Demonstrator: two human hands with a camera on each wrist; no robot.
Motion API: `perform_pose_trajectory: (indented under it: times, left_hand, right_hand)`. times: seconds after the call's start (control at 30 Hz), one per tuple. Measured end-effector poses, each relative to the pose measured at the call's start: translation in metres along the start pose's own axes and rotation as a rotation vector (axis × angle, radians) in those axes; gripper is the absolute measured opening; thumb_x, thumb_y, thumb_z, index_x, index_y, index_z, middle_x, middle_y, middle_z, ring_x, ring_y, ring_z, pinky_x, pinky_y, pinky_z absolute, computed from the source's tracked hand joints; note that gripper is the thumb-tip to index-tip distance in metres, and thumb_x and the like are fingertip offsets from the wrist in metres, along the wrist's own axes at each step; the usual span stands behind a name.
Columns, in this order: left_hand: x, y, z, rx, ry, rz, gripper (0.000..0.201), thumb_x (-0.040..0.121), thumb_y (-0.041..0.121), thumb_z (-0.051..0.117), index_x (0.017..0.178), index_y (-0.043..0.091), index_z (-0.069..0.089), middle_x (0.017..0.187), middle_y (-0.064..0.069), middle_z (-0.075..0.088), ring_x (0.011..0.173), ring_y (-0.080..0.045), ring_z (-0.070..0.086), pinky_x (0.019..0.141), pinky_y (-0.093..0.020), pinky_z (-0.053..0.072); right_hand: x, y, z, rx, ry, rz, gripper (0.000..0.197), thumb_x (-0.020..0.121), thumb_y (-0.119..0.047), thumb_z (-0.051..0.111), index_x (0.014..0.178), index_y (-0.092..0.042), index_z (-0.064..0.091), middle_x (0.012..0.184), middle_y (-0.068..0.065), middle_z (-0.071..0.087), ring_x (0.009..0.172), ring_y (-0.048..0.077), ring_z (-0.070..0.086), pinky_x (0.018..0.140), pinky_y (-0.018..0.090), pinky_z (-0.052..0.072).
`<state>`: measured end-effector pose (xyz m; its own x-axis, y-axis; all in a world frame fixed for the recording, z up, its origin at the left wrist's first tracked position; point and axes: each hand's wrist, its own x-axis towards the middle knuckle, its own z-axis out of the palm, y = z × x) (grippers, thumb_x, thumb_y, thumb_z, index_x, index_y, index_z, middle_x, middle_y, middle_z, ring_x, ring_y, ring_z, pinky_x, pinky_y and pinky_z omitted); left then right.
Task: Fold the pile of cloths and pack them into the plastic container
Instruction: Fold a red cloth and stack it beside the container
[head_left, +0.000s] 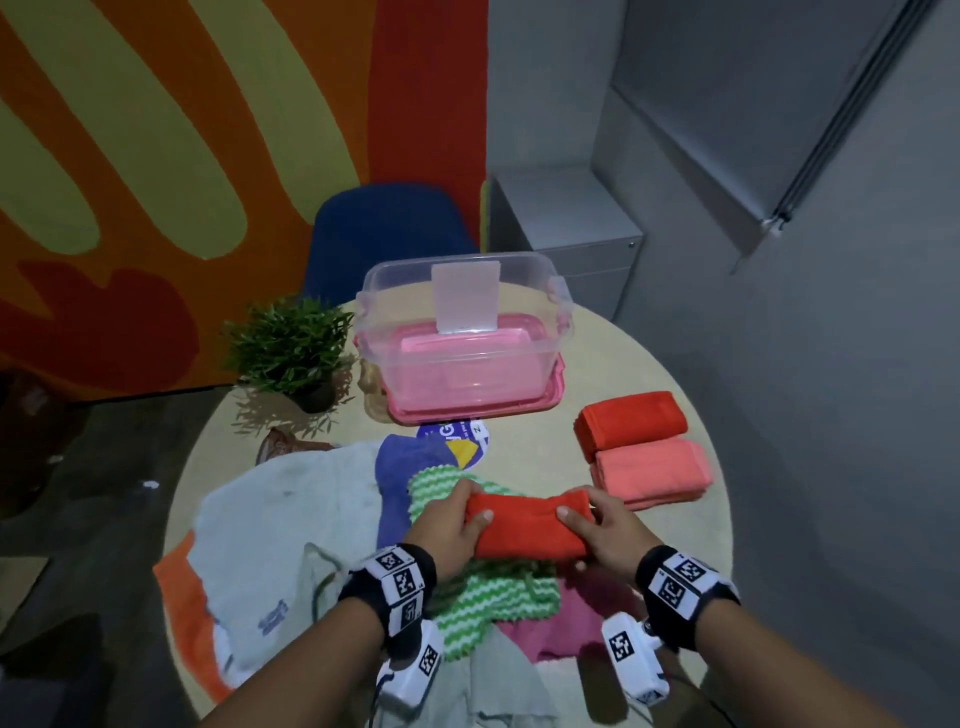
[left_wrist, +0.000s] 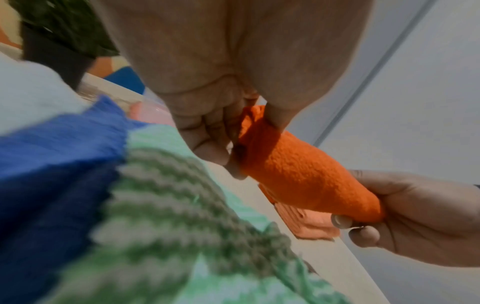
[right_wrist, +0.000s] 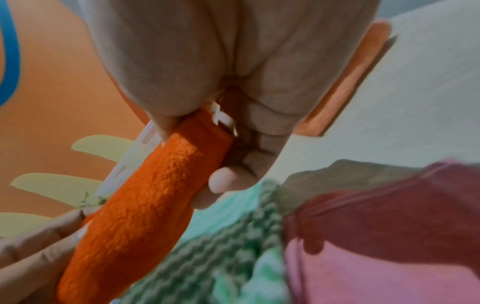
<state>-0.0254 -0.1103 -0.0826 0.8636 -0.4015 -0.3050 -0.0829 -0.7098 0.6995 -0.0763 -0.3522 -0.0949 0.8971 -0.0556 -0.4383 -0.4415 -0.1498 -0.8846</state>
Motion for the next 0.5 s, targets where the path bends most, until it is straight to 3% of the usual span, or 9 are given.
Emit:
perform_pose_trajectory:
  times: [0.07,0.1,0.17,0.23,0.3,0.33,0.4,0.5]
  left_hand:
    - [0.013,0.019,0.025,0.058,-0.042,0.026,0.027,0.1,0.04,0.046,0.124,0.026,0.045,0.109,-0.005,0.065,0.093,-0.022,0.063,0.082,-0.035,0.052]
    - [0.019,0.029,0.038,0.085,-0.066,0.035,0.026,0.1,0.039,0.046,0.123,0.026,0.044,0.106,-0.006,0.065,0.091,-0.023,0.064,0.081,-0.036,0.053]
    - [0.029,0.051,0.065,0.137,-0.107,0.047,0.023,0.1,0.037,0.044,0.121,0.027,0.042,0.103,-0.007,0.065,0.088,-0.025,0.064,0.078,-0.038,0.053]
    - [0.04,0.071,0.09,0.194,-0.13,0.061,0.025,0.1,0.033,0.042,0.123,0.025,0.04,0.101,-0.009,0.065,0.088,-0.028,0.064,0.077,-0.039,0.053]
    - [0.051,0.086,0.112,0.223,-0.144,0.047,0.027,0.099,0.033,0.042,0.124,0.023,0.039,0.102,-0.011,0.066,0.09,-0.031,0.064,0.078,-0.039,0.052]
    - [0.057,0.092,0.122,0.234,-0.153,0.036,0.028,0.099,0.034,0.043,0.124,0.023,0.038,0.104,-0.011,0.066,0.092,-0.032,0.065,0.08,-0.039,0.052]
    - [0.067,0.098,0.14,0.285,-0.178,0.007,0.032,0.099,0.038,0.044,0.126,0.022,0.038,0.108,-0.011,0.066,0.095,-0.032,0.065,0.082,-0.041,0.053]
    - [0.075,0.101,0.16,0.402,-0.202,-0.044,0.037,0.098,0.041,0.046,0.127,0.019,0.037,0.111,-0.012,0.065,0.098,-0.033,0.064,0.082,-0.041,0.053]
  right_hand:
    - [-0.008,0.012,-0.028,-0.015,0.044,0.043,0.022,0.093,-0.03,0.068,0.106,-0.014,0.064,0.095,0.016,0.073,0.073,0.033,0.071,0.056,0.04,0.056]
    - [-0.011,0.019,-0.043,-0.051,0.08,0.053,0.018,0.094,-0.025,0.067,0.107,-0.013,0.064,0.095,0.013,0.073,0.077,0.034,0.072,0.06,0.042,0.058]
    - [-0.018,0.032,-0.074,-0.121,0.117,0.09,0.013,0.094,-0.017,0.065,0.106,-0.015,0.066,0.096,0.012,0.073,0.083,0.04,0.072,0.067,0.048,0.06]
    - [-0.022,0.045,-0.103,-0.098,0.129,0.167,0.018,0.09,-0.008,0.058,0.105,-0.014,0.066,0.095,0.02,0.07,0.076,0.047,0.07,0.06,0.05,0.06]
    - [-0.022,0.057,-0.127,-0.16,0.159,0.191,0.022,0.089,-0.005,0.057,0.106,-0.017,0.064,0.096,0.015,0.071,0.076,0.035,0.071,0.059,0.037,0.059]
    - [-0.022,0.065,-0.138,-0.24,0.175,0.186,0.023,0.088,-0.007,0.058,0.107,-0.02,0.063,0.099,0.01,0.071,0.079,0.026,0.07,0.065,0.031,0.058]
    - [-0.019,0.077,-0.153,-0.379,0.214,0.163,0.028,0.087,-0.01,0.062,0.112,-0.023,0.059,0.105,0.004,0.071,0.087,0.018,0.067,0.08,0.029,0.053]
    - [-0.014,0.095,-0.165,-0.443,0.232,0.149,0.037,0.089,-0.016,0.067,0.124,-0.021,0.054,0.11,-0.002,0.064,0.097,0.015,0.062,0.085,0.026,0.047]
